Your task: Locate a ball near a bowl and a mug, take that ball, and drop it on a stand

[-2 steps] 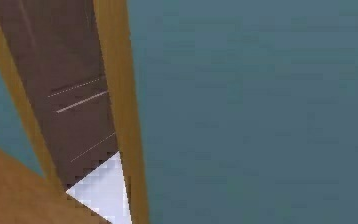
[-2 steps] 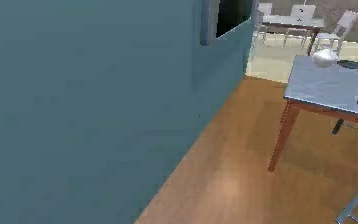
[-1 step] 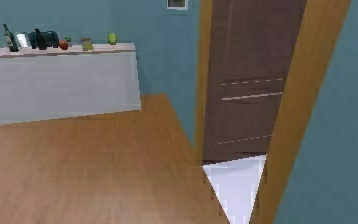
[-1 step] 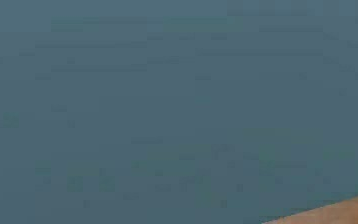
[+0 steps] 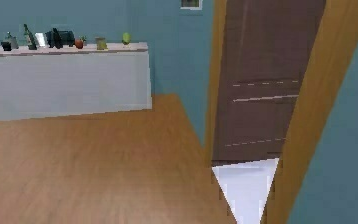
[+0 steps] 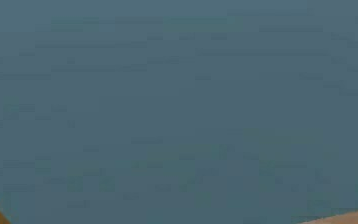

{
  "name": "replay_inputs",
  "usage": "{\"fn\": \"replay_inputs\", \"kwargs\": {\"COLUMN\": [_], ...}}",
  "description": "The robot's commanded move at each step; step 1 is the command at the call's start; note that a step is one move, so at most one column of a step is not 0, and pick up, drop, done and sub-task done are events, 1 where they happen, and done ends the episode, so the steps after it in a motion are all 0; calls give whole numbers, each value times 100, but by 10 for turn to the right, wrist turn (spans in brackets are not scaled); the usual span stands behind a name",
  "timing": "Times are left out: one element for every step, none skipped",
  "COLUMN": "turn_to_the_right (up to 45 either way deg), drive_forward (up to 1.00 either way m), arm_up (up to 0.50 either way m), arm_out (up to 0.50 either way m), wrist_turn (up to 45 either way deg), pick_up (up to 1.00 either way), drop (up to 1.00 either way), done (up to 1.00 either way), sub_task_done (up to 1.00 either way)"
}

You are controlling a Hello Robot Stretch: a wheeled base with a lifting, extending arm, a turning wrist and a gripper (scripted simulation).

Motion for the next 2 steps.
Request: {"fn": "replay_inputs", "kwargs": {"turn_to_the_right": [0,420], "drive_forward": [75,0], "arm_up": [0,0], "arm_out": [0,0], "wrist_turn": [0,0], "pick_up": [0,0], "drop": [0,0], "done": [0,0], "sub_task_done": [0,0]}}
